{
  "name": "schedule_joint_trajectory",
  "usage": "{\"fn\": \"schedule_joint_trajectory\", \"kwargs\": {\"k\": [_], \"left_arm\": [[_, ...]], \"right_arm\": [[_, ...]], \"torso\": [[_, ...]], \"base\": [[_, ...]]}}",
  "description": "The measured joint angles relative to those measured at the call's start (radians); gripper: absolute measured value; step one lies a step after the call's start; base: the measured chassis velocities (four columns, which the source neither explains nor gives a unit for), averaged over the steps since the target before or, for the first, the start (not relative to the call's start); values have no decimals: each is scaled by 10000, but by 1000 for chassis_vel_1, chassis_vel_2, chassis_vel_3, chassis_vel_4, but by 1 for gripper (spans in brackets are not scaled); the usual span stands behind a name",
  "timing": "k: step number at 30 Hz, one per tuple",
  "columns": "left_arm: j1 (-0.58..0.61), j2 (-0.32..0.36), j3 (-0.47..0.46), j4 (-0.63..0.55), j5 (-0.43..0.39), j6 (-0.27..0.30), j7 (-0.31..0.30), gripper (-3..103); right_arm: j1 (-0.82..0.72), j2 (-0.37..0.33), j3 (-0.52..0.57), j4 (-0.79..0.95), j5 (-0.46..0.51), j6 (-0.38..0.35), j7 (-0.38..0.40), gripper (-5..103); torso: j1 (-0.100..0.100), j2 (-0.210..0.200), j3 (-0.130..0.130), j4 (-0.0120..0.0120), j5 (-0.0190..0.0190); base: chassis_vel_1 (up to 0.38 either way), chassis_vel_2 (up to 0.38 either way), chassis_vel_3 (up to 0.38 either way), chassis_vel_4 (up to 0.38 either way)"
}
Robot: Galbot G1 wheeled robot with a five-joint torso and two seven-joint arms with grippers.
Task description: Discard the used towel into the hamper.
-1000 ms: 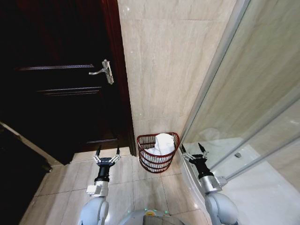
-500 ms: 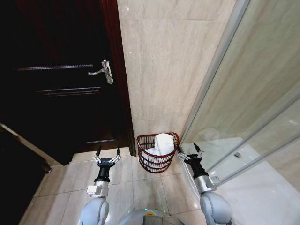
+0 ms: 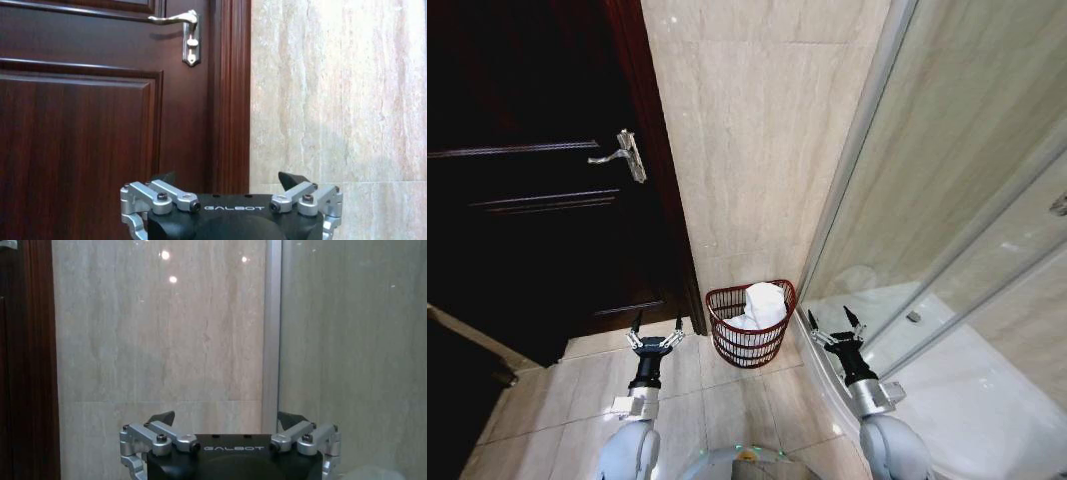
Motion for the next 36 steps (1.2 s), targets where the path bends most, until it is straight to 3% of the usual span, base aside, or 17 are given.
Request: {"fn": "schedule_joint_trajectory", "kwargs": {"k": [36], "left_arm": [[11, 44, -9, 39, -38, -139, 24, 100]], "right_arm": [[-386, 169, 354, 26, -18, 223, -257, 100]], "torso": [[0, 0, -1, -1, 0]], "base": [[28, -29, -28, 29]]}}
